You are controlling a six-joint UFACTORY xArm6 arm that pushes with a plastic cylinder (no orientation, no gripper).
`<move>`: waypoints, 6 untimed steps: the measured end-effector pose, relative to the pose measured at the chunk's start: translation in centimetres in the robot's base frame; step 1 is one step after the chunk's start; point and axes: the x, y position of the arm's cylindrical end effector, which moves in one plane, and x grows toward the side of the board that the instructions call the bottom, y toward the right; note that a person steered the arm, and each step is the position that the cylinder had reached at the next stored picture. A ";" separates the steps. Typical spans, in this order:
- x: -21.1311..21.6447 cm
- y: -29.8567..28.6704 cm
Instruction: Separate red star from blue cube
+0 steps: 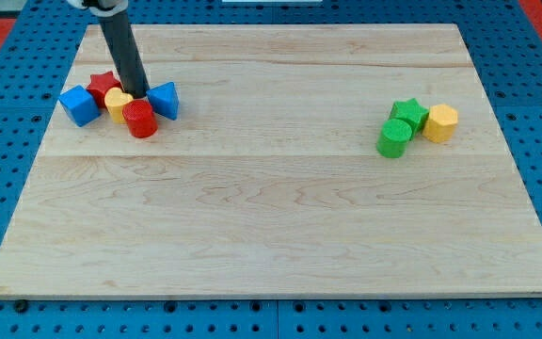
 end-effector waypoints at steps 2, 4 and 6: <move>-7.7 -6.8; 0.1 -8.0; 3.9 -4.8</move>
